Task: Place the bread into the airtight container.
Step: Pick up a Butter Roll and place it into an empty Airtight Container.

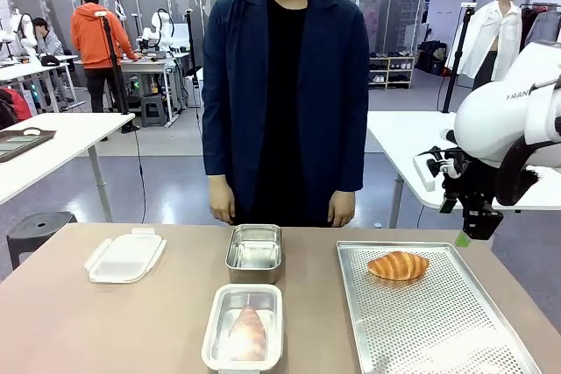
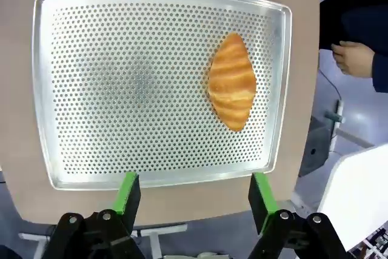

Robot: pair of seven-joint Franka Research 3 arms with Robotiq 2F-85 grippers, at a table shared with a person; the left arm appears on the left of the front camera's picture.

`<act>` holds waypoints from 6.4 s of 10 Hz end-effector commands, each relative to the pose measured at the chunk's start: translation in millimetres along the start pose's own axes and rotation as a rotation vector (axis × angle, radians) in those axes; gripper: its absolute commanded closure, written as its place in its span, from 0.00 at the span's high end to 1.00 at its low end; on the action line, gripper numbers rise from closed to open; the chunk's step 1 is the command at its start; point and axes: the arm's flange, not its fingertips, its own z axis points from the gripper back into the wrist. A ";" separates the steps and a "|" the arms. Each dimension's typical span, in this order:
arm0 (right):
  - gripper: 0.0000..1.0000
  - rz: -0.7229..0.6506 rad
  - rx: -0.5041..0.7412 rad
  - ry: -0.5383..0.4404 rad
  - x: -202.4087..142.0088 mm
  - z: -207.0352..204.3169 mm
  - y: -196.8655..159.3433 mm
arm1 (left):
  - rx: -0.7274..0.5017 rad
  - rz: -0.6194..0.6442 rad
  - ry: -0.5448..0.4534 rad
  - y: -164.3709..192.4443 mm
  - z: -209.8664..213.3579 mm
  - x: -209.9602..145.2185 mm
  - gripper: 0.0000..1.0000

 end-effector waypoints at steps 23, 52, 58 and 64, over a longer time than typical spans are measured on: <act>0.90 -0.005 0.148 0.083 43.3 -179.8 -99.5 | -0.021 -0.017 -0.004 -1.1 0.0 0.8 1.00; 0.00 -0.196 0.182 0.122 384.0 -83.3 -85.6 | -0.021 -0.017 -0.004 -1.1 0.0 0.8 1.00; 0.00 -0.199 0.172 0.145 386.1 -91.8 -74.9 | -0.021 -0.017 -0.004 -1.1 0.0 0.8 1.00; 0.17 -0.968 0.061 0.148 384.9 -130.8 -104.4 | -0.021 -0.017 -0.004 -1.1 0.0 0.8 1.00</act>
